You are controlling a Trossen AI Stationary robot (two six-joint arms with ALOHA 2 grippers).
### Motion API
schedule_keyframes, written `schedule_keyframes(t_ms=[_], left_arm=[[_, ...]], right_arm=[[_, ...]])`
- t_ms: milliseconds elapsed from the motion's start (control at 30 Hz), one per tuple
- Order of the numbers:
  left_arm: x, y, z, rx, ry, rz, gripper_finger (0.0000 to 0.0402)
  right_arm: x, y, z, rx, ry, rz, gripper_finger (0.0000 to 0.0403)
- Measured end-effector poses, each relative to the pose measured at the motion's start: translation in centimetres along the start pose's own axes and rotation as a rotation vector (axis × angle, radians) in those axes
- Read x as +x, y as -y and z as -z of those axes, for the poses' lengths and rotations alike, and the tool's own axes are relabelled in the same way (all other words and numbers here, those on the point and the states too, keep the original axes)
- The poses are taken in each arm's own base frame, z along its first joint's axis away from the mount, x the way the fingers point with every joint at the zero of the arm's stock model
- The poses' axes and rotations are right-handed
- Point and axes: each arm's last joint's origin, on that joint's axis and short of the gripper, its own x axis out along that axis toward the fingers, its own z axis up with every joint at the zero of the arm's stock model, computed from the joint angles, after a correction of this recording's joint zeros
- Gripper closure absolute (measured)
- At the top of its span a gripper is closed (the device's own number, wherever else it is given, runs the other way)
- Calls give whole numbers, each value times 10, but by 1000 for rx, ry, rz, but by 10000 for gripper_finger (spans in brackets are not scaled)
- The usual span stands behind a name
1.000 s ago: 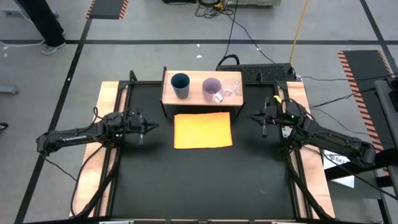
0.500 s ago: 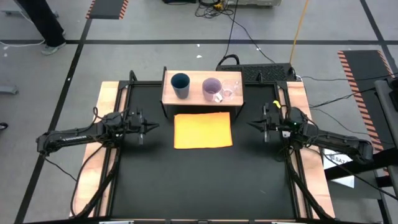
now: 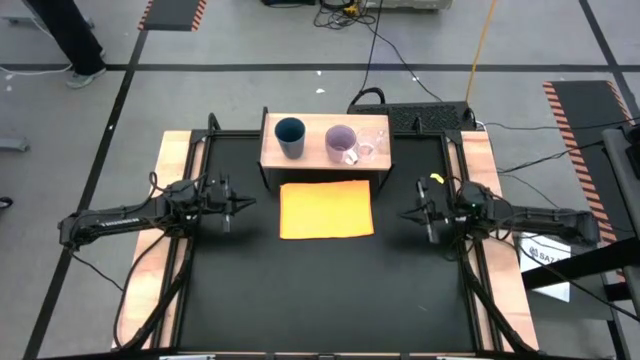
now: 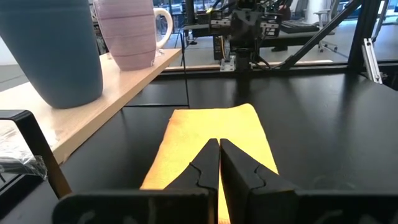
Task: Stack small to large cups/mugs on shelf
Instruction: Return to Home Position
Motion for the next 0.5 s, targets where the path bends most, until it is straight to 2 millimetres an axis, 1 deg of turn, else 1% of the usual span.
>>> schedule_keyframes(t_ms=[167,233,500], left_arm=[[0,0,0,-22,0,0,385],[0,0,0,-28,3,11,385],[-1,13,-10,35,120,294,385]], right_arm=[[2,-10,-5,-17,54,-91,403],[3,-13,-7,-20,64,-95,403],[7,-26,-5,8,34,-74,403]])
